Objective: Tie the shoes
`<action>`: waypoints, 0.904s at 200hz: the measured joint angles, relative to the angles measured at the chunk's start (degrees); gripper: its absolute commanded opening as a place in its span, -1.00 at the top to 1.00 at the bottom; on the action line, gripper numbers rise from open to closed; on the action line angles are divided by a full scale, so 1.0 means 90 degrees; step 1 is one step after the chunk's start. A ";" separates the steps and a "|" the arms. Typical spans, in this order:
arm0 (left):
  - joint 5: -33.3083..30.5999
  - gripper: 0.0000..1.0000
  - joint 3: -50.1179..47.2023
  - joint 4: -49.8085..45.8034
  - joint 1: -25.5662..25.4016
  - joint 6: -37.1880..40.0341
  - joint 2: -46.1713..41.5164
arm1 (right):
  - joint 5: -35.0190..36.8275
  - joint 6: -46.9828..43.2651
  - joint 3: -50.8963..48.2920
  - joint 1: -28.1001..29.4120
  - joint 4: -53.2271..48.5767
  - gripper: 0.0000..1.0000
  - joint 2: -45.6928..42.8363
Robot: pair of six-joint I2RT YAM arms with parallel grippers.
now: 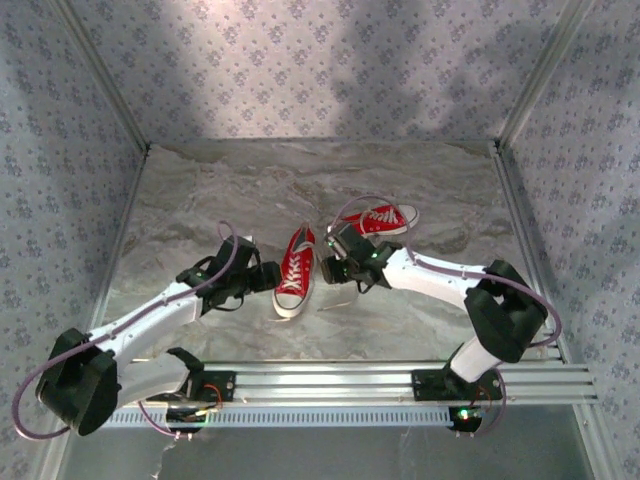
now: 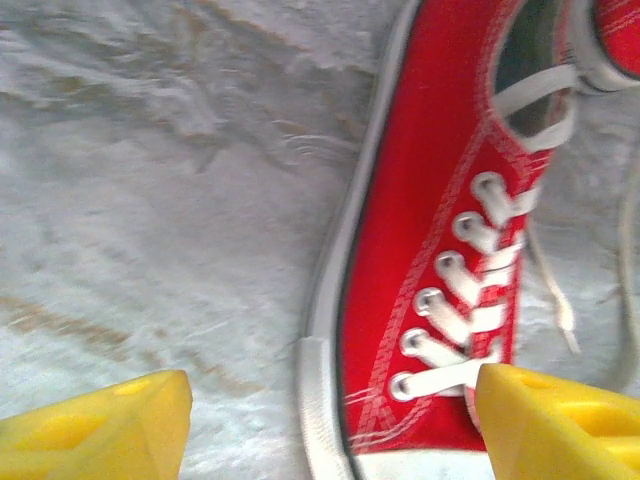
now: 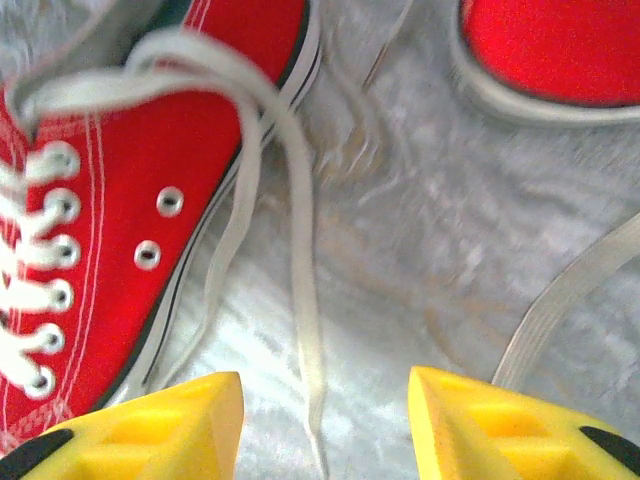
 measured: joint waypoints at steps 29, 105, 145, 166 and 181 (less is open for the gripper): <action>-0.0537 -0.49 0.0000 -0.0585 -0.0410 -0.0010 -0.0274 | 0.0124 0.0024 0.0046 0.0126 -0.0168 0.05 0.0321; -0.1069 -0.49 -0.0107 -0.1037 -0.0546 -0.0194 -0.1020 | 0.0491 -0.0010 0.0675 0.0367 -0.0641 0.15 0.1489; -0.1124 -0.49 -0.0109 -0.1183 -0.0546 -0.0192 -0.1047 | 0.0617 0.0027 0.0811 0.0408 -0.0675 0.60 0.1627; -0.1129 -0.49 -0.0114 -0.1209 -0.0588 -0.0192 -0.1115 | 0.0699 0.0090 0.0794 0.0408 -0.0665 0.81 0.1579; -0.1168 -0.49 -0.0114 -0.1256 -0.0775 -0.0194 -0.1149 | 0.0697 0.0153 0.0675 0.0396 -0.0663 0.90 0.1387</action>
